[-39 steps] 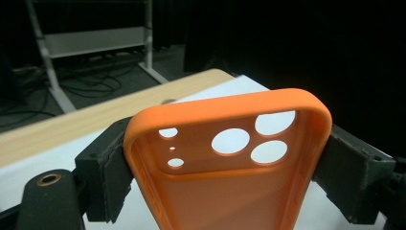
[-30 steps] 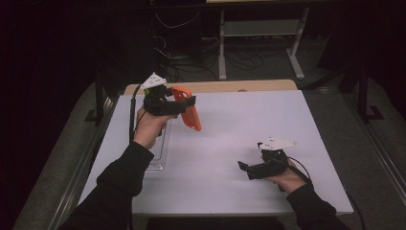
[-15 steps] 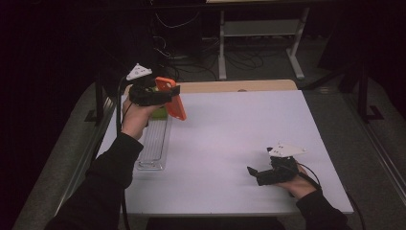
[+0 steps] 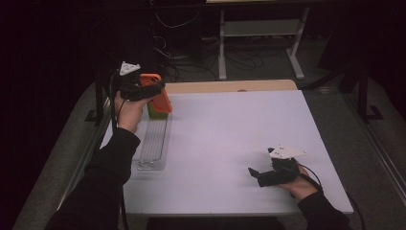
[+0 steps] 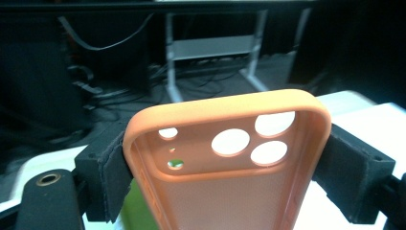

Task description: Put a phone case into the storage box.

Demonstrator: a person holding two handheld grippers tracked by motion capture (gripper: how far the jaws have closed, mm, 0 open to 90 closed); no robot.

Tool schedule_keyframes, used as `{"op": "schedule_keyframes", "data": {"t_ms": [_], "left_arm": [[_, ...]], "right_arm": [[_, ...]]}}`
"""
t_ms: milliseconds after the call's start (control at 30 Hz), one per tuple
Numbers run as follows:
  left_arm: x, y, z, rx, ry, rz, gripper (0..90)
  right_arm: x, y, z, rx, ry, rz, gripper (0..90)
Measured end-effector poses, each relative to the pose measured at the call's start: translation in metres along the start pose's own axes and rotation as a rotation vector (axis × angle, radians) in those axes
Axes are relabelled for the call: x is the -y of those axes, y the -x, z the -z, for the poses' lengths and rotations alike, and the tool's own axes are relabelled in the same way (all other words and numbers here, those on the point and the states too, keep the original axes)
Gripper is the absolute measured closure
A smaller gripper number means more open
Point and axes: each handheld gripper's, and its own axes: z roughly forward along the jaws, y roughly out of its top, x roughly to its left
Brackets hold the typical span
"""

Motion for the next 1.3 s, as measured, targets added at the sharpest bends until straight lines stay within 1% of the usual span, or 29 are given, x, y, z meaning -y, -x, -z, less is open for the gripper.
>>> {"op": "schedule_keyframes", "data": {"t_ms": [33,100,167,200,267,300,367,400,433,467,500,533,600,633,700,733,833,933,1000,1100,1233,1300], "left_arm": [[0.001,-0.001,-0.001,-0.014,-0.005,-0.003,15.1],[0.002,-0.004,-0.005,-0.046,-0.016,0.006,15.1],[0.003,-0.006,-0.008,-0.081,-0.028,-0.003,15.1],[0.004,-0.006,-0.010,-0.099,-0.030,0.002,15.0],[0.006,-0.007,-0.014,-0.117,-0.044,0.008,14.9],[0.008,-0.007,-0.016,-0.135,-0.054,-0.001,14.9],[0.011,-0.007,-0.020,-0.149,-0.069,0.001,14.9],[0.012,-0.007,-0.023,-0.160,-0.076,-0.012,14.8],[0.014,-0.007,-0.025,-0.171,-0.085,-0.015,14.8],[0.015,-0.007,-0.028,-0.170,-0.089,-0.010,14.7],[0.017,-0.008,-0.030,-0.175,-0.101,-0.012,14.6],[0.019,-0.008,-0.033,-0.186,-0.103,-0.012,14.6],[0.023,-0.009,-0.037,-0.196,-0.114,-0.004,14.6],[0.025,-0.010,-0.039,-0.204,-0.122,-0.014,14.5],[0.029,-0.009,-0.043,-0.217,-0.120,-0.010,14.5],[0.030,-0.010,-0.043,-0.225,-0.133,-0.015,14.5],[0.035,-0.012,-0.046,-0.235,-0.143,-0.007,14.3],[0.040,-0.011,-0.050,-0.235,-0.147,0.006,14.2],[0.043,-0.009,-0.052,-0.243,-0.161,-0.006,14.1],[0.046,-0.008,-0.054,-0.263,-0.156,-0.007,13.9],[0.050,-0.006,-0.057,-0.275,-0.150,-0.015,13.6],[0.051,-0.005,-0.058,-0.278,-0.146,-0.013,13.5]], "right_arm": [[0.000,0.000,0.000,0.000,0.001,-0.003,0.0],[0.000,0.000,0.001,0.000,0.001,-0.008,0.0],[0.000,0.000,0.001,0.001,0.001,-0.009,0.0],[0.000,0.001,0.001,0.002,0.001,-0.006,0.0],[-0.001,0.001,0.001,0.001,0.004,-0.005,0.0],[-0.001,0.000,0.001,0.000,0.003,-0.005,0.0],[-0.001,0.000,0.001,0.000,0.004,-0.004,0.0],[-0.001,0.001,0.001,0.003,0.009,0.004,0.0],[-0.001,0.001,0.001,0.003,0.010,0.003,0.0],[-0.001,0.000,0.001,-0.001,0.006,-0.010,0.0],[-0.001,0.000,0.001,-0.002,0.008,-0.007,0.0],[-0.001,0.000,0.001,-0.003,0.008,-0.008,0.0],[-0.001,0.000,0.001,-0.006,0.008,-0.009,0.0],[-0.001,0.000,0.001,-0.006,0.009,-0.008,0.0],[-0.001,0.000,0.001,-0.005,0.009,-0.011,0.0],[-0.001,0.000,0.002,-0.004,0.011,-0.008,0.0],[-0.001,0.000,0.002,-0.002,0.012,-0.007,0.0],[-0.002,0.001,0.002,-0.002,0.010,-0.005,0.0],[-0.002,0.000,0.002,-0.003,0.008,-0.005,0.0],[-0.002,0.000,0.002,-0.001,0.009,-0.003,0.0],[-0.002,0.000,0.002,-0.003,0.010,-0.007,0.0],[-0.002,0.000,0.002,-0.002,0.010,-0.007,0.0]]}}
